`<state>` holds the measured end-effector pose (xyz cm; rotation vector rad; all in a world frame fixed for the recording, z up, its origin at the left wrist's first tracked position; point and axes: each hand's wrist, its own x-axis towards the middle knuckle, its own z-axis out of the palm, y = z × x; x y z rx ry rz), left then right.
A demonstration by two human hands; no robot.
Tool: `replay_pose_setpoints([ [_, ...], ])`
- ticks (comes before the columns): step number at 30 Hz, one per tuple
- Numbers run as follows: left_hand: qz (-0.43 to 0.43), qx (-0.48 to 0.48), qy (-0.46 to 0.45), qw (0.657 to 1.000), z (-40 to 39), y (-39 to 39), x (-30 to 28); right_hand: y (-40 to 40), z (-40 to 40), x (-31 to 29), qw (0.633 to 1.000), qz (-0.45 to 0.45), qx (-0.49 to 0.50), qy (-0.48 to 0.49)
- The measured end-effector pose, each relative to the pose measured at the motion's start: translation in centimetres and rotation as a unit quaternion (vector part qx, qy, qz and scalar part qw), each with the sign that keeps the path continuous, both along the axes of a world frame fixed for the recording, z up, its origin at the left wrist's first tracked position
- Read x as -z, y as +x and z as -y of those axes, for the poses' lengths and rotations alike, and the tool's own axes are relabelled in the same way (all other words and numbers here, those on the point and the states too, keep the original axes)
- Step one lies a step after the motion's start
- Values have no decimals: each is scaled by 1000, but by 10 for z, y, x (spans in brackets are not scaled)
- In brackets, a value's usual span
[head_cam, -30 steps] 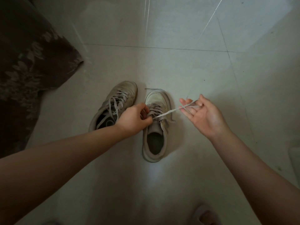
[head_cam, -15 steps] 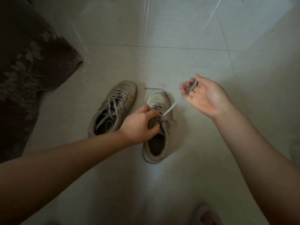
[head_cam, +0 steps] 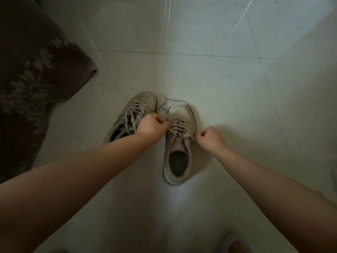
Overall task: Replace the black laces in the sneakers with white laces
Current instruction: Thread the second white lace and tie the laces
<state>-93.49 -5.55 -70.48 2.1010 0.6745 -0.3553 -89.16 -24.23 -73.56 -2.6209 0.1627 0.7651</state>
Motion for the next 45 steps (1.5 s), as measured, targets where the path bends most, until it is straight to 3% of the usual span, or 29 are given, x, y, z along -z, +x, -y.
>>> replay_pose_setpoints([
  [2,22,8,42,999,2,-4,-3,0,-4,4,997,-47,42,39],
  [4,99,56,73,991,6,-3,-10,2,-7,5,982,-66,123,126],
  [6,166,128,82,974,11,0,-17,3,-9,-7,968,2,158,194],
  [8,205,217,124,946,12,7,-21,1,-14,-30,958,44,118,256],
  [10,236,311,176,904,10,17,-25,-7,-21,-59,936,16,44,349],
  [13,265,361,136,884,4,22,-27,-13,-28,-89,901,13,-4,434],
  [16,261,319,92,906,-7,10,-23,-6,-22,-94,883,47,104,456],
  [21,283,344,149,883,-33,-16,-17,9,3,-82,867,47,271,416],
  [24,218,339,169,899,-46,-25,-12,8,8,-75,845,34,334,416],
  [26,181,328,173,911,-50,-27,-13,10,10,-70,853,37,344,391],
  [28,163,273,124,940,-45,-25,-20,9,10,-63,884,67,317,336],
  [30,131,136,-70,980,-32,-20,-30,0,6,-60,925,177,220,256],
  [32,85,-5,-288,954,-18,-14,-38,-14,-3,-59,933,259,56,245],
  [33,70,-40,-327,942,-14,-11,-39,-22,-9,-60,937,254,-22,240],
  [36,56,-14,-290,955,-8,-14,-36,-41,-22,-56,952,190,-160,179],
  [39,17,-16,-285,958,-5,-26,-29,-48,-24,-47,941,209,-233,131],
  [45,-9,-140,-396,908,-4,-42,-15,-49,-32,-46,950,184,-197,160],
])
